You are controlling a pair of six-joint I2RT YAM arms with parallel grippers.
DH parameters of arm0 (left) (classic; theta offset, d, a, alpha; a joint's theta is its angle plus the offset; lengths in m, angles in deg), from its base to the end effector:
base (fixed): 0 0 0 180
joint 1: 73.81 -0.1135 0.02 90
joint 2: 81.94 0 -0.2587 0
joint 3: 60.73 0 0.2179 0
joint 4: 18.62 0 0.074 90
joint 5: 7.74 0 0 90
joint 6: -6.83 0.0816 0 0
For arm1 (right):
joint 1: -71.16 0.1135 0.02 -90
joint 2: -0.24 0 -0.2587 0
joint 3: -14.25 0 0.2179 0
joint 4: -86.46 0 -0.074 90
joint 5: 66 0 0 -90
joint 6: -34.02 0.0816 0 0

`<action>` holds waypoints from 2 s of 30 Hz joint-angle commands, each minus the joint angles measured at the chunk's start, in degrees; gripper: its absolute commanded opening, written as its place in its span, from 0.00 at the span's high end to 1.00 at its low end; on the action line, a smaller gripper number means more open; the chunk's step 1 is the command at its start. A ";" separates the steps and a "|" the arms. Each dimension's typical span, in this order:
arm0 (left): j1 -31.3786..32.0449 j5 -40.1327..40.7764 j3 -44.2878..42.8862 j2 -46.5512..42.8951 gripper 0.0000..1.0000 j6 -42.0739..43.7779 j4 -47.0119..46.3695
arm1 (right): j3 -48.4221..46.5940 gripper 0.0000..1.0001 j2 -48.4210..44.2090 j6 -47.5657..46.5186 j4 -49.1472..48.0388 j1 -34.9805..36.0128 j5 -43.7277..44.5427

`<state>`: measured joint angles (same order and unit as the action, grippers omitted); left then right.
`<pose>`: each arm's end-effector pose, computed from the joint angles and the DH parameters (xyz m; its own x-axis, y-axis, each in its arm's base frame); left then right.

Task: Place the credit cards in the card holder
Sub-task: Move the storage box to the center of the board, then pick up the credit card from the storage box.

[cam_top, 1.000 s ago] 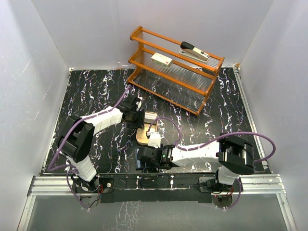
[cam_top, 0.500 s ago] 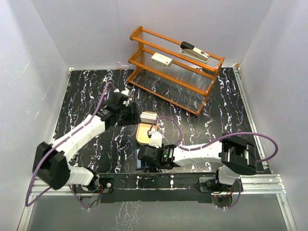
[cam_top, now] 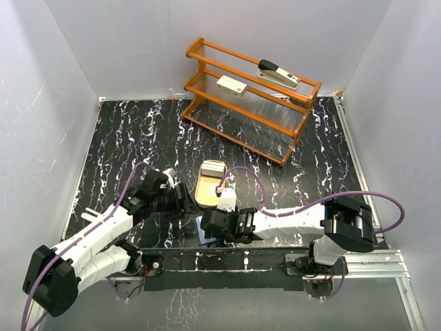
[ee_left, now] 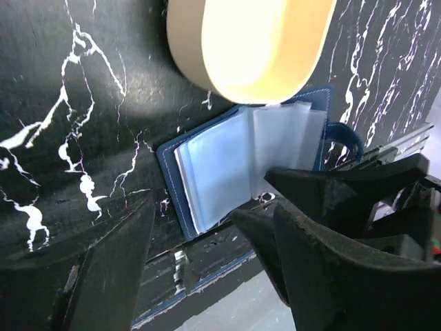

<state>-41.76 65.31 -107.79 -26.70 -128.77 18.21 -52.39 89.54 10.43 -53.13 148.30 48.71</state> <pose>0.1532 -0.1240 0.1875 -0.9069 -0.2385 -0.3473 0.0491 0.7589 -0.6494 0.0967 0.2703 0.1562 -0.8524 0.0066 -0.5228 -0.1557 0.9513 0.2659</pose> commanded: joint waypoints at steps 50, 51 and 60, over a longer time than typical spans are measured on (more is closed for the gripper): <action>1.21 -10.76 20.95 1.00 0.45 -18.77 -32.14 | 8.63 0.56 -3.21 0.31 -1.85 -1.33 4.88; 1.23 -10.52 20.73 1.16 0.46 -18.51 -31.62 | 8.79 0.56 -3.33 0.42 -1.82 -1.35 4.72; 1.60 -10.53 18.08 5.60 0.66 -16.63 -31.40 | 9.30 0.56 -4.77 0.15 -1.35 -1.34 3.55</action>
<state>-40.58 55.85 -87.11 -23.20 -147.05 -12.94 -44.26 85.34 8.92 -53.13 147.10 55.05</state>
